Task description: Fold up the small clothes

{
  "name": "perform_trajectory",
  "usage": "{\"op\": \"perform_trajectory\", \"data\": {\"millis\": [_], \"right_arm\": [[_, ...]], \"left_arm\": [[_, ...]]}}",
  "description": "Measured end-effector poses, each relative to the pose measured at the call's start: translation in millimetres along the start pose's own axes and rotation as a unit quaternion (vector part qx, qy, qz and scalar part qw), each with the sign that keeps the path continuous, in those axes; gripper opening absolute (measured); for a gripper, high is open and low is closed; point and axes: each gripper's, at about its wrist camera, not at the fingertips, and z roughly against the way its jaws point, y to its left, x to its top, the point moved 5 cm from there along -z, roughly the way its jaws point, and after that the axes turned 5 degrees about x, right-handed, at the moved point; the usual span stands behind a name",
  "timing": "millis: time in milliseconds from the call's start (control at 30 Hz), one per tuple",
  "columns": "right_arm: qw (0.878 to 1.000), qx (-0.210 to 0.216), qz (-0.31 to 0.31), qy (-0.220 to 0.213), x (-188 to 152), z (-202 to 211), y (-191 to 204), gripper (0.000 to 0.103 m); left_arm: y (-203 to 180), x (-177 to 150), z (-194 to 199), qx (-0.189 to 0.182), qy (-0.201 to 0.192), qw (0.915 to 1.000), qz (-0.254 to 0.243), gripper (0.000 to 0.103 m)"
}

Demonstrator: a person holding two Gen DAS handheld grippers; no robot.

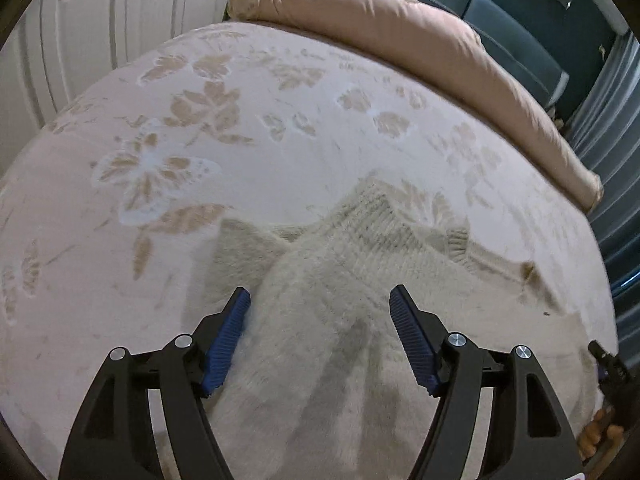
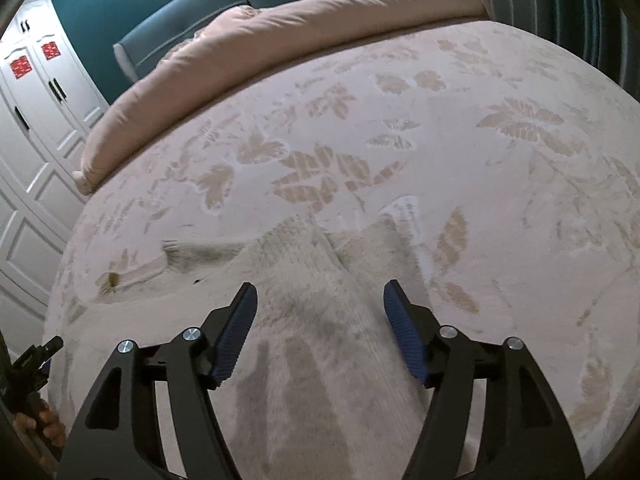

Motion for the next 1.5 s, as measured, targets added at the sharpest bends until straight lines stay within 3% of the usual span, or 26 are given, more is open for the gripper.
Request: {"op": "perform_trajectory", "data": {"millis": [67,100,167,300,367,500,567,700,767,833,900,967,1100,1200,1300,1367,1467,1500], "right_arm": [[1.000,0.000,0.005,0.015,1,-9,2,0.036],[1.000,0.003,0.013,0.025,2,-13,3,0.011],[0.999,0.007,0.030,0.010,8,-8,8,0.007],[0.995,0.050,0.001,-0.090,36,51,9,0.007],[0.994,0.033,-0.014,-0.107,38,55,-4,0.007],[0.999,-0.053,-0.005,0.007,-3,-26,-41,0.007],[0.997,-0.070,0.023,-0.016,-7,-25,-34,0.008],[0.993,-0.097,0.061,-0.007,-4,-25,-22,0.012],[0.996,-0.080,0.039,-0.010,-1,-16,-26,0.019],[0.997,-0.072,-0.002,-0.039,3,8,-31,0.030],[0.996,-0.058,-0.004,-0.061,5,30,-17,0.030],[0.998,-0.022,0.011,-0.062,-3,42,8,0.030],[0.992,0.099,0.077,0.005,-58,42,100,0.030],[0.980,0.145,0.123,0.053,-111,35,147,0.029],[0.978,0.126,0.151,0.067,-146,33,142,0.027],[0.978,0.136,0.148,0.059,-148,43,121,0.025],[0.986,0.076,0.135,0.061,-144,52,72,0.024],[0.988,0.075,0.120,0.063,-141,54,52,0.006]], "left_arm": [[-5,2,-7,-0.003,0.009,0.9999,-0.009,0.020],[-8,3,-11,-0.011,0.020,0.9996,-0.014,0.012],[-11,10,-6,-0.014,0.009,0.9998,-0.015,0.008],[-16,35,31,-0.033,-0.058,0.9977,-0.012,0.008],[-11,38,26,-0.017,-0.059,0.9980,-0.010,0.008],[5,12,-34,0.025,0.011,0.9995,-0.013,0.010],[8,5,-36,0.023,-0.021,0.9995,-0.010,0.012],[4,10,-34,0.035,-0.024,0.9989,-0.019,0.015],[3,11,-27,0.035,-0.026,0.9988,-0.021,0.019],[0,11,-10,0.049,-0.035,0.9980,-0.022,0.024],[-7,9,17,0.059,-0.054,0.9964,-0.027,0.022],[-25,-4,45,0.036,-0.070,0.9961,-0.040,0.022],[-73,-46,62,-0.018,-0.039,0.9961,-0.077,0.022],[-94,-83,51,-0.012,-0.009,0.9941,-0.108,0.022],[-76,-105,45,-0.007,0.004,0.9951,-0.099,0.025],[-58,-106,51,-0.007,0.001,0.9955,-0.094,0.021],[-11,-106,55,0.034,0.004,0.9953,-0.091,0.015],[2,-110,58,0.035,0.005,0.9960,-0.083,0.011]]}}
